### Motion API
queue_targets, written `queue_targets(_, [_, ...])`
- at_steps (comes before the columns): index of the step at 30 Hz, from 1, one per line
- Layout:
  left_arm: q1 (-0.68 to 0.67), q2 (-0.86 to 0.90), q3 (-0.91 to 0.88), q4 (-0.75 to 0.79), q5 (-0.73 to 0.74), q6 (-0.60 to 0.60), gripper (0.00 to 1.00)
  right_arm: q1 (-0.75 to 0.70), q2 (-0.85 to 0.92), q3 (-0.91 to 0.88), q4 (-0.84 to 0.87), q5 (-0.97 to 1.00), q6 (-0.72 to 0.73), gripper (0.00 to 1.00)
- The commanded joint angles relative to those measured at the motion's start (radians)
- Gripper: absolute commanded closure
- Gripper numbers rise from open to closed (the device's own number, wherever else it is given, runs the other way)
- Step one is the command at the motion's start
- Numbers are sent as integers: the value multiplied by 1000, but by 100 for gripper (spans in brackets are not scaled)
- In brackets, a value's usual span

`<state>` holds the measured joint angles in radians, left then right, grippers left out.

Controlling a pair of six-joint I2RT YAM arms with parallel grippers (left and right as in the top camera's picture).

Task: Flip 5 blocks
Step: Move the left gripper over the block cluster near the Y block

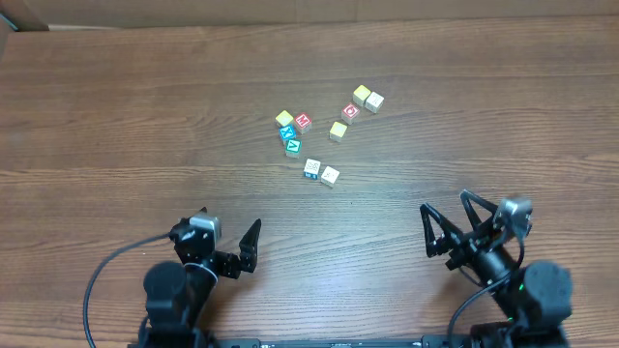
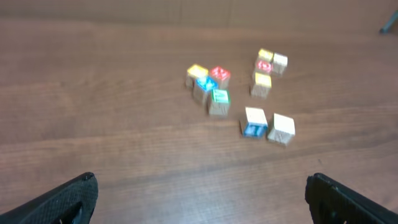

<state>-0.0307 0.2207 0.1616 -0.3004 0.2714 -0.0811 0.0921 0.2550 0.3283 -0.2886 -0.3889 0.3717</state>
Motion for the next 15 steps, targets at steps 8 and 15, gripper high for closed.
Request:
queue_targets(8, [4,586,599,-344,112,-29,0,12,651,583,-488,-279,-13,0])
queue_targets(15, [-5,1007,1048,-794,134,-28,0,129,1044,815,-938,-266,-171,0])
